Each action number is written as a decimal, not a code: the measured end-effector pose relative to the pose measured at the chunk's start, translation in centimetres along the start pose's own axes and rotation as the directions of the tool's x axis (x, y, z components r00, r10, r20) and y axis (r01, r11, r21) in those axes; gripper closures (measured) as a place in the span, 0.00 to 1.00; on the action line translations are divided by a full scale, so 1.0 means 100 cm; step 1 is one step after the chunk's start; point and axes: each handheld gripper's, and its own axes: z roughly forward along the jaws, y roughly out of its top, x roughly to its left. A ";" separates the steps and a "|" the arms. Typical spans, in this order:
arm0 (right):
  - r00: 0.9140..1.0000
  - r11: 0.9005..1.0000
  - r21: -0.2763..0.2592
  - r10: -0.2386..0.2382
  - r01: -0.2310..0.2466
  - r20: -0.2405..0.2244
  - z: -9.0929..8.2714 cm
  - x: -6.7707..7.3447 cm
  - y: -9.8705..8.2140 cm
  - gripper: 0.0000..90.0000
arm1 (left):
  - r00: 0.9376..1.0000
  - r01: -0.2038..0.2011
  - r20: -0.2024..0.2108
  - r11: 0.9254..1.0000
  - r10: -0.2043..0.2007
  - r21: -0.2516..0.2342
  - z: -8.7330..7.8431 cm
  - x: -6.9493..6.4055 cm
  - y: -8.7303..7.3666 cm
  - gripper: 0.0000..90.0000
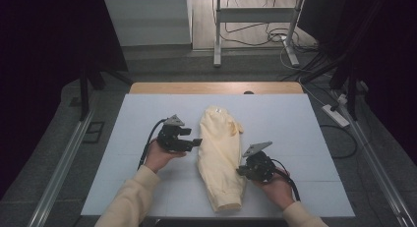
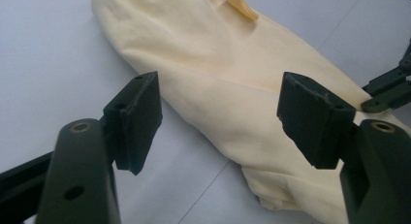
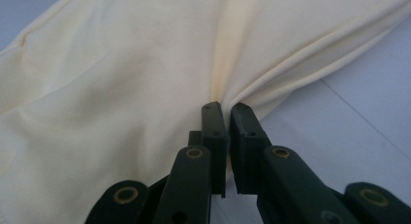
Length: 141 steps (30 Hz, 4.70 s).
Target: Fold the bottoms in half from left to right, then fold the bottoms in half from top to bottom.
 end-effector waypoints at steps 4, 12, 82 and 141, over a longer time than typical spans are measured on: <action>1.000 1.000 -0.002 0.003 -0.003 -0.008 -0.003 0.001 -0.002 0.95 | 1.000 -0.001 0.002 1.000 0.001 0.000 0.000 0.000 0.000 0.36; 1.000 1.000 0.004 0.009 -0.009 -0.020 -0.008 0.005 -0.008 0.95 | 1.000 -0.001 0.003 1.000 0.001 0.003 0.001 -0.001 0.000 0.36; 0.990 0.981 -0.168 0.112 -0.096 0.085 -0.006 -0.057 0.024 0.40 | 1.000 -0.007 -0.003 0.998 0.007 0.061 0.022 0.001 0.007 0.33; 0.974 0.983 -0.095 0.170 -0.158 0.146 0.052 -0.127 0.098 0.41 | 0.993 0.082 -0.091 0.986 -0.069 0.146 0.086 0.059 0.049 0.29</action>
